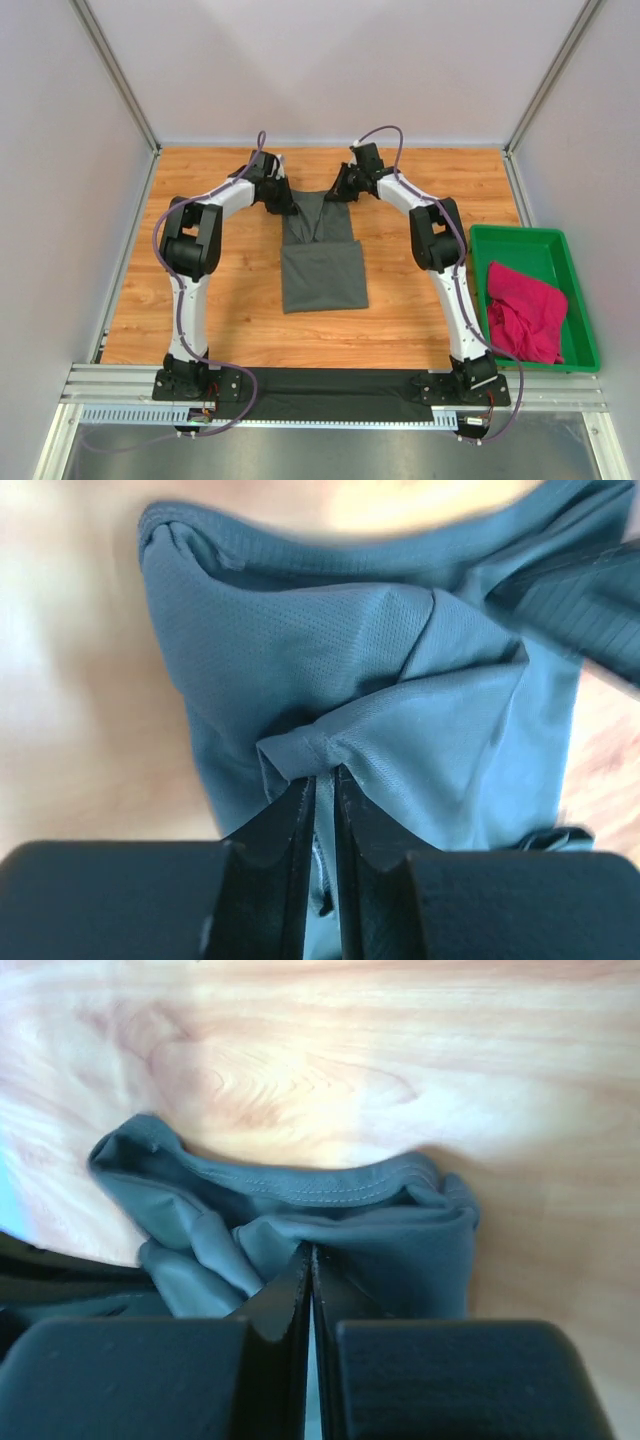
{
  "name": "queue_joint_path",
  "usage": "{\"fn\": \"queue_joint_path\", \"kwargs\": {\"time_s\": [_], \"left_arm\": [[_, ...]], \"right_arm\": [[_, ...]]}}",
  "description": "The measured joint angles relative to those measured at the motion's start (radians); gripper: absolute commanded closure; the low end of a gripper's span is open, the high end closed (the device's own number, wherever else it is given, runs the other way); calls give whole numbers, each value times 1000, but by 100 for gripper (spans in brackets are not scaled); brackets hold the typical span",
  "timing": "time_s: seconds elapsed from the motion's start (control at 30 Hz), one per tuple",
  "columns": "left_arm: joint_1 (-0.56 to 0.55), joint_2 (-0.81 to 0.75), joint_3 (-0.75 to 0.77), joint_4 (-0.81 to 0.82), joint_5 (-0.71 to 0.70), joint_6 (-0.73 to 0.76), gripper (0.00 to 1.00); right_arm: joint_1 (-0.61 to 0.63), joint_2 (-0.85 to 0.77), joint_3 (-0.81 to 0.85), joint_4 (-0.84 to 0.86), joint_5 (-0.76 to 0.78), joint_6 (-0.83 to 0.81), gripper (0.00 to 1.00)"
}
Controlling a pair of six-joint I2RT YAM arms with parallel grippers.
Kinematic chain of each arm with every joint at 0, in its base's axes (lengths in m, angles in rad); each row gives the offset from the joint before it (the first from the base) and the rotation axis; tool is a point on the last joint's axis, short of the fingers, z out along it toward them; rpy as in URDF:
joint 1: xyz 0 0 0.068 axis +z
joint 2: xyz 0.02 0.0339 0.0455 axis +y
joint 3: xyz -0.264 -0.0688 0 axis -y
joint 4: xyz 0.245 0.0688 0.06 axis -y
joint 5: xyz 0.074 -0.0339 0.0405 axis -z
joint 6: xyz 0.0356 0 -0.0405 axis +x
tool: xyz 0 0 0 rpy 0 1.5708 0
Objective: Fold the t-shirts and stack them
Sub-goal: Fold the tshirt
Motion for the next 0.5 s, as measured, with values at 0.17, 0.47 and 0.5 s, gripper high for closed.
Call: {"fn": "queue_joint_path", "kwargs": {"time_s": [0.17,0.47,0.5], "left_arm": [[-2,72,120,-23,11,16,66],[-1,-56,114,-166,-46,64,45],[-1,-102,97,-178,-55,73,44]], "right_arm": [[-40,32,49,-16,-14,29,99],[-76,18,142,-204,16,-58,67],[-76,-4,147,-253,31,-82,65]]}}
